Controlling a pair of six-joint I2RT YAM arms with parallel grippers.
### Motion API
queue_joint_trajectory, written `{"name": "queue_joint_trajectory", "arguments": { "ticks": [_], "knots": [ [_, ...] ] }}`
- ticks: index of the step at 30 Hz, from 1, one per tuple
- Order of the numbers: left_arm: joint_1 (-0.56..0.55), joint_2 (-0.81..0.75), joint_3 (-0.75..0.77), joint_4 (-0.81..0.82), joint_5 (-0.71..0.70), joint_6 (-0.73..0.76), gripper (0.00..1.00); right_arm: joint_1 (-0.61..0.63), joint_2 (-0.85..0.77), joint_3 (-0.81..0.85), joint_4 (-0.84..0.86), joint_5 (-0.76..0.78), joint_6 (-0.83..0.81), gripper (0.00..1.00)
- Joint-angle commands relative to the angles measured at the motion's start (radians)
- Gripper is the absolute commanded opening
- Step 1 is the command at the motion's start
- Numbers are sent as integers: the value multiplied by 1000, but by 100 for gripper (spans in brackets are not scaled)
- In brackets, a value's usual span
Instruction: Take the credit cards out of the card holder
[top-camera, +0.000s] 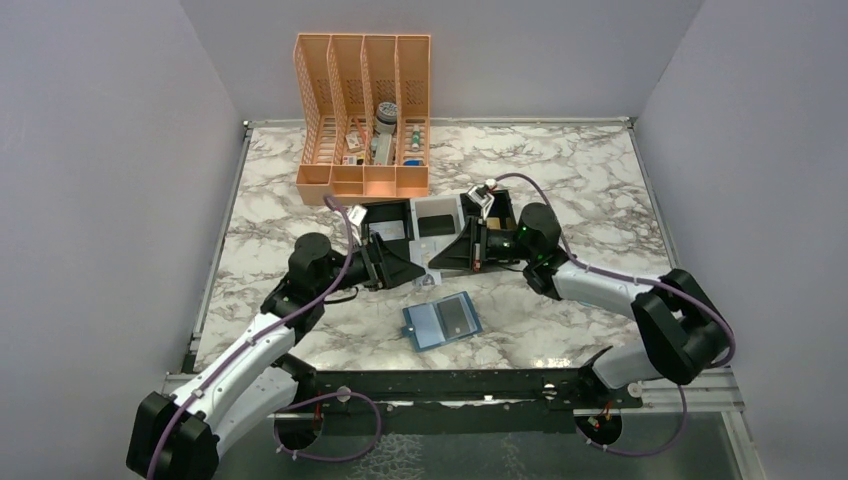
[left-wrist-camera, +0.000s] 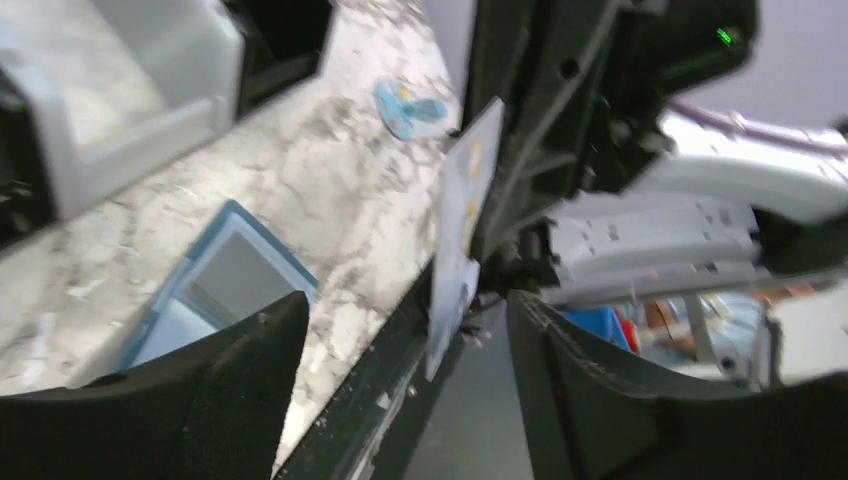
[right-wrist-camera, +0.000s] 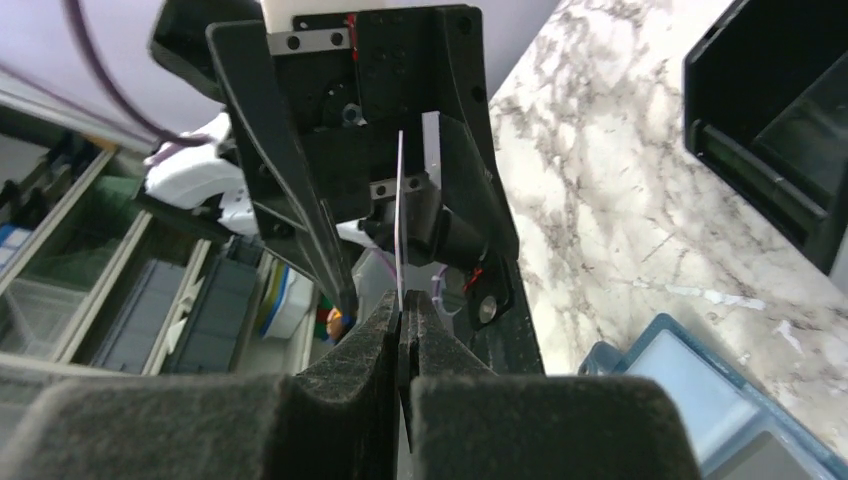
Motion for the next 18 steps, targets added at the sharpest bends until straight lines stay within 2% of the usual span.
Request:
{"name": "queue_joint_trajectory", "arguments": {
  "ticks": [1,2,3,4,7,11,13,18],
  "knots": [
    [-5,-29,204,-475,-253,278,81,7,-97,54,-311,158,-250,1],
    [-5,-31,245,-573,-318,322,85,7,-111,63,-366,198,-288,1],
    [-4,-28,288,-662,-387,358,97,7,-124,77,-421,237,-334,1],
    [-4,-25,327,-737,-459,386,99,7,-135,95,-477,276,-380,1],
    [-4,-19,419,-910,-656,436,99,7,-152,154,-607,389,-516,1],
    [-3,5,515,-1078,-910,450,99,11,-138,218,-672,478,-629,1],
    [-2,29,551,-1134,-996,469,99,31,-119,259,-706,540,-691,1],
    [24,75,578,-1179,-1193,475,99,172,-31,411,-803,775,-957,1]
  ]
}}
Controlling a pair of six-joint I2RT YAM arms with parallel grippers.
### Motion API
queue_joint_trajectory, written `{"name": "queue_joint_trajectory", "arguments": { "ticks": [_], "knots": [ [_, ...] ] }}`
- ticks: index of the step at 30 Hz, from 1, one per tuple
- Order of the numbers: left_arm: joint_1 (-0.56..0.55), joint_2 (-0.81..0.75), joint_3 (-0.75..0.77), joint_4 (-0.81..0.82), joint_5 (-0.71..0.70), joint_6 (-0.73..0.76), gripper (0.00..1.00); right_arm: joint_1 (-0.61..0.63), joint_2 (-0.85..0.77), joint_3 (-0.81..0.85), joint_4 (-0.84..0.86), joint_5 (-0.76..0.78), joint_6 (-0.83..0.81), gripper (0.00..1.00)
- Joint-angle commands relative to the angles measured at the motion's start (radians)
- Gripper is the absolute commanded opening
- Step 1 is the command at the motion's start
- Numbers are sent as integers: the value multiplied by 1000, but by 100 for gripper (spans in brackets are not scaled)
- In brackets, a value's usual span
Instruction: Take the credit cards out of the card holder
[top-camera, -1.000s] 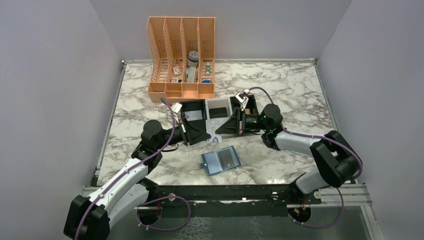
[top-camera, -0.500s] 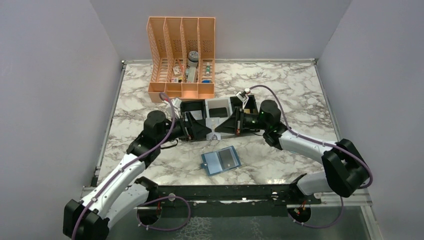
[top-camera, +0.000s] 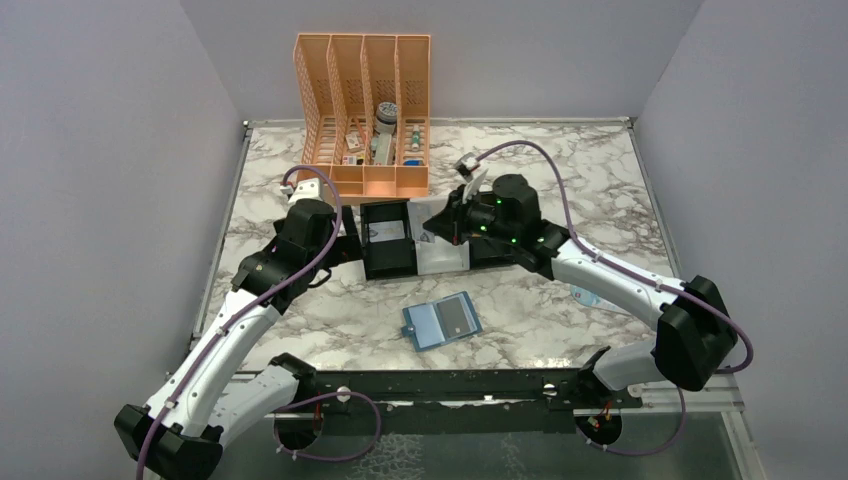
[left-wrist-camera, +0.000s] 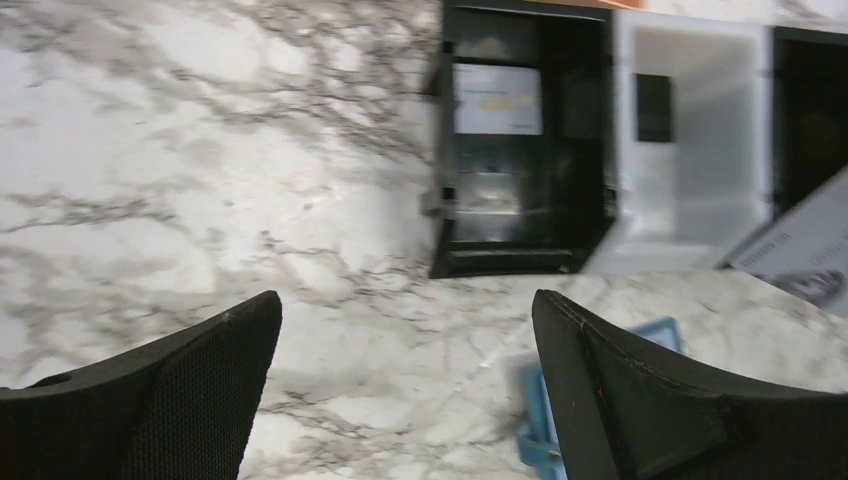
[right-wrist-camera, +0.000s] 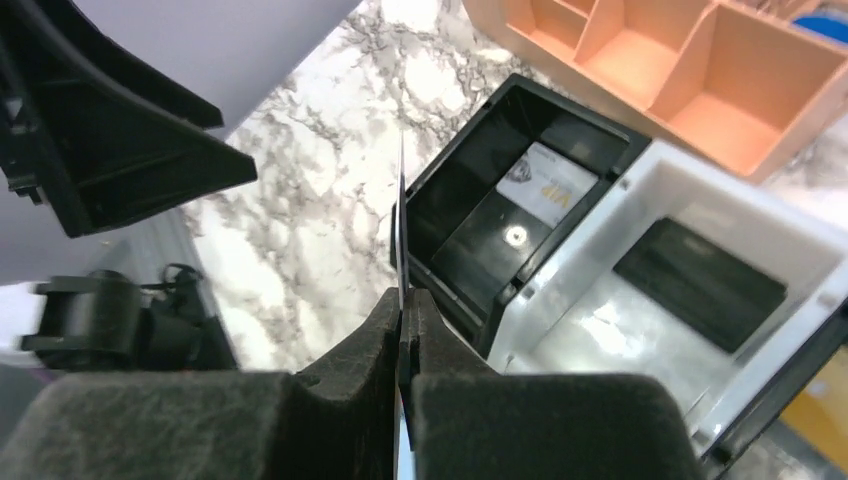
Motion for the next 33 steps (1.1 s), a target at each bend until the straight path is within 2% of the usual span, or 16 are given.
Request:
{"name": "queue_joint_trajectory", "arguments": {
  "ticks": [1,5,9,13,21,33],
  "knots": [
    [43,30,35,-131,-301,44,99,122,80,105,-100,256,-273,1],
    [161,34,14,-93,-289,96,99,204,140,151,-77,424,-470,1],
    [332,54,-59,-9,-154,119,99,284,231,187,-52,502,-687,1],
    [430,69,-100,37,-104,99,99,294,325,243,-45,505,-731,1],
    [435,-18,-118,82,-133,105,99,296,524,432,-124,553,-795,1],
    [447,-26,-117,87,-124,106,99,298,657,509,-145,611,-951,2]
  ]
}}
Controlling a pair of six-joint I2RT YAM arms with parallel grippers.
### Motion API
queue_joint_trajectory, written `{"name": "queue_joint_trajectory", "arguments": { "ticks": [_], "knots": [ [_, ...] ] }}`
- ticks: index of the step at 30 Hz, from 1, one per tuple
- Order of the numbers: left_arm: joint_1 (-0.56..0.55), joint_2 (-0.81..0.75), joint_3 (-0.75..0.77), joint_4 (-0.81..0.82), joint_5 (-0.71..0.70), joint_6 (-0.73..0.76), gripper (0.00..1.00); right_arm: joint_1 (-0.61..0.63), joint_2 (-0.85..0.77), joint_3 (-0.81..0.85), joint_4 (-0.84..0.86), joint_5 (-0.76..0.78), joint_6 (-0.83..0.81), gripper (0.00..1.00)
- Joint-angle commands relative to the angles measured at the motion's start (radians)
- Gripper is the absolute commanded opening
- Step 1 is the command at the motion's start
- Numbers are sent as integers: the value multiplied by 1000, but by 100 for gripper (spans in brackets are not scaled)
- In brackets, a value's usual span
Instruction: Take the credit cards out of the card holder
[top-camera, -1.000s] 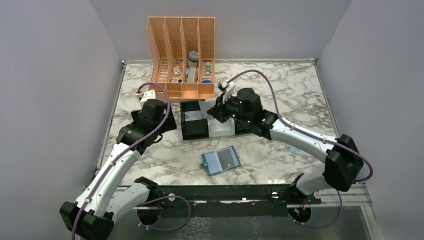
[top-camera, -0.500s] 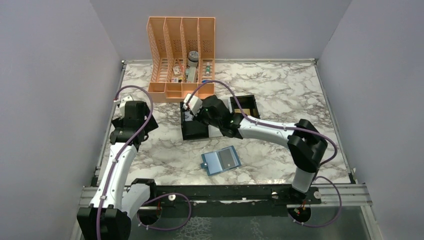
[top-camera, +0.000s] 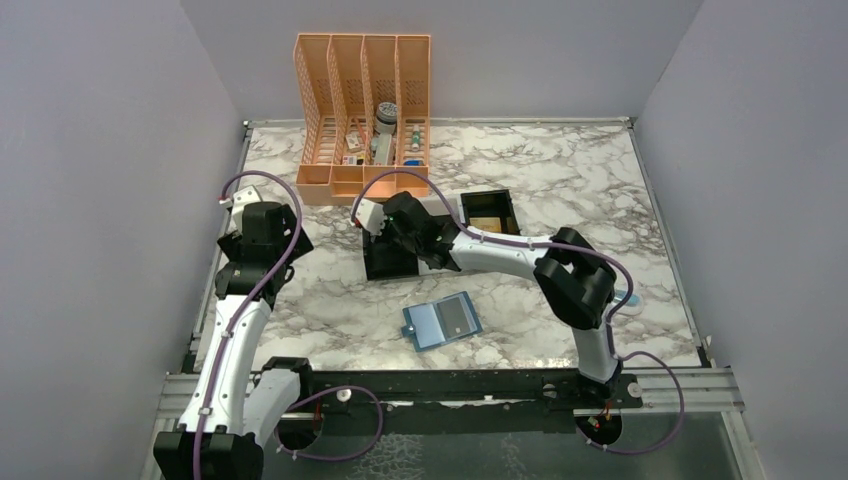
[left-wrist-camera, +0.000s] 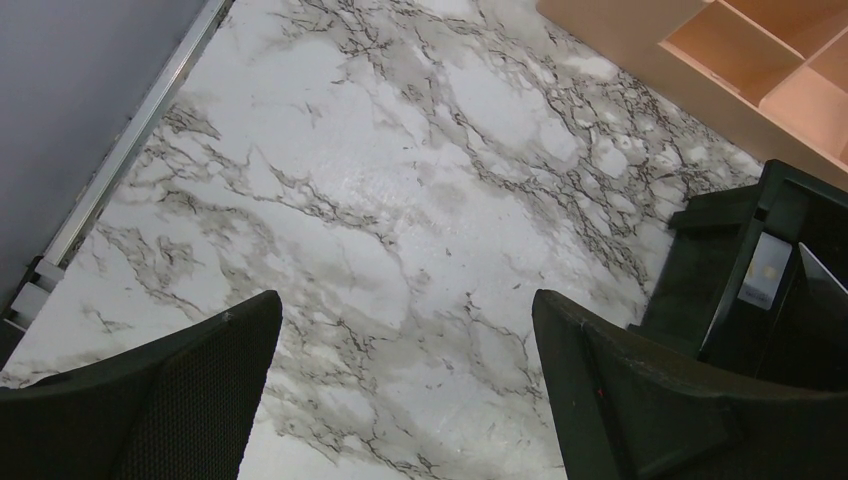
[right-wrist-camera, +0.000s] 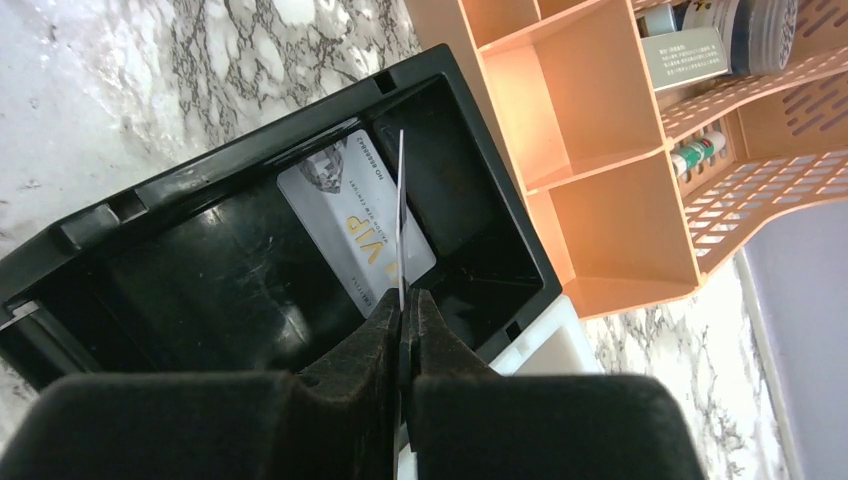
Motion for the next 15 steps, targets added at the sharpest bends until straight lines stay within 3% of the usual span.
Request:
{"name": "queue_joint_trajectory", "arguments": {
  "ticks": [1,15],
  "knots": [
    [12,-13,4,27,8,11,99,4,49,61,-14,54,-83,2],
    [41,-57,3,32,1,9,99,5,183,160,-38,137,-191,6]
  ]
}}
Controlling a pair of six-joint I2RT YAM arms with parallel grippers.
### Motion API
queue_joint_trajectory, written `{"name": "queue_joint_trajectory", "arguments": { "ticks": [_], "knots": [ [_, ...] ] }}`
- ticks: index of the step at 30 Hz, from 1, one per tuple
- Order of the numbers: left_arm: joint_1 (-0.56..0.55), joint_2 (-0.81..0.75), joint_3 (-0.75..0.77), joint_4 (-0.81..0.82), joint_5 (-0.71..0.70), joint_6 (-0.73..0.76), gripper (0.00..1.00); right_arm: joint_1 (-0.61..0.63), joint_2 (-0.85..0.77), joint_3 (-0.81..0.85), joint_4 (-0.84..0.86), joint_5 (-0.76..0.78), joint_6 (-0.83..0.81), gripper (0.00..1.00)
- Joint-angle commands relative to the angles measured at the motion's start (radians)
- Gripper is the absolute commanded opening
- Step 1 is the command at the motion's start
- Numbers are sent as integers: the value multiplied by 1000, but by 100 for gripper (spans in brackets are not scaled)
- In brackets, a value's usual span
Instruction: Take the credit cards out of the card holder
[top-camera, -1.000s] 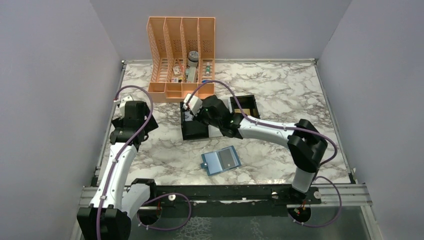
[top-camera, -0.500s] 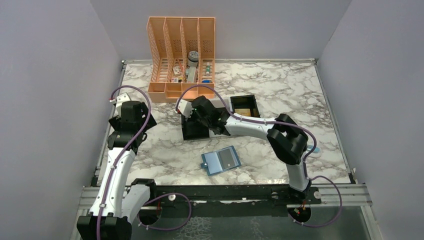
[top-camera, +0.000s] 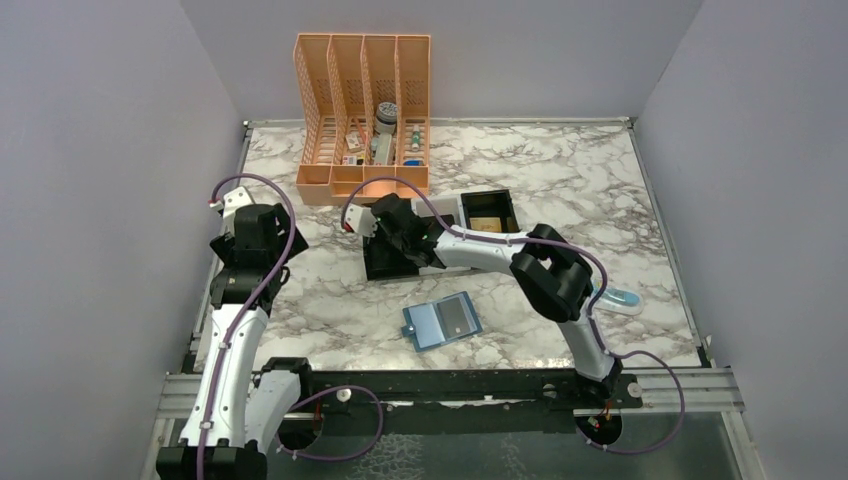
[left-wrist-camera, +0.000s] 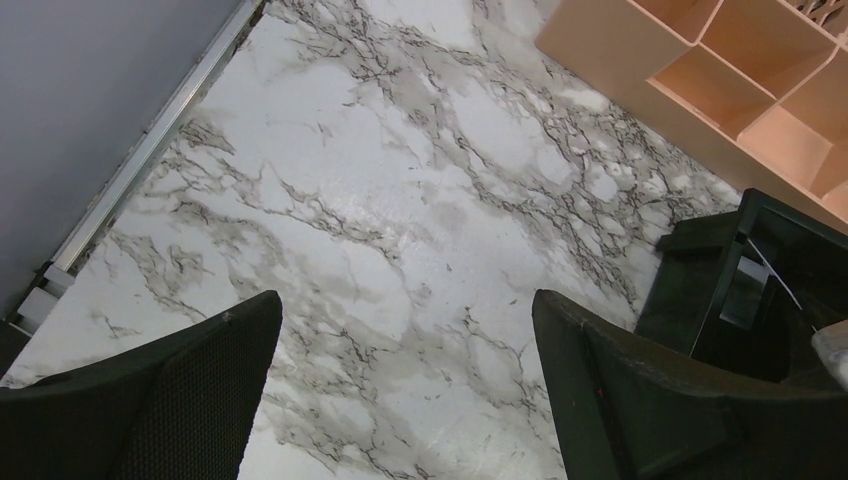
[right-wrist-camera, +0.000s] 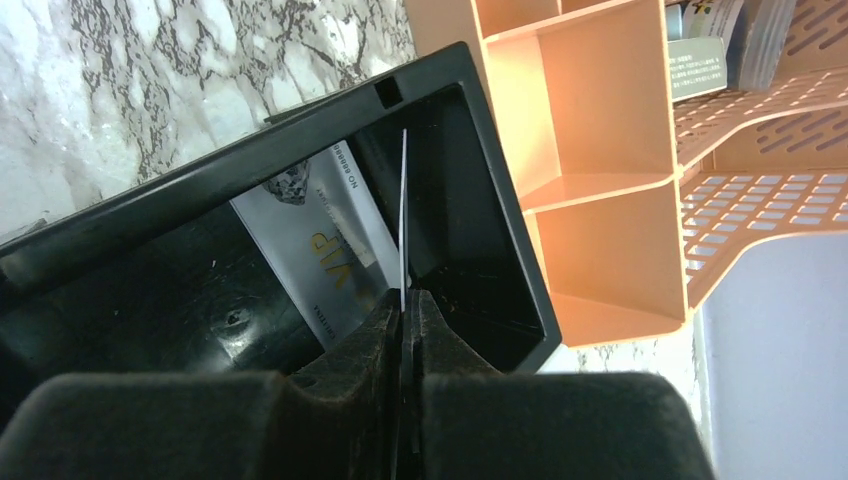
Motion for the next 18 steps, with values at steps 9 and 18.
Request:
{"name": "queue_joint_trajectory", "arguments": {
  "ticks": [9,18],
  "knots": [
    [35,-9,3,27,23,15,99,5,97,92,-85,29,-52,11],
    [45,5,0,36,54,22,99,3,90,89,-140,-35,-37,17]
  ]
}}
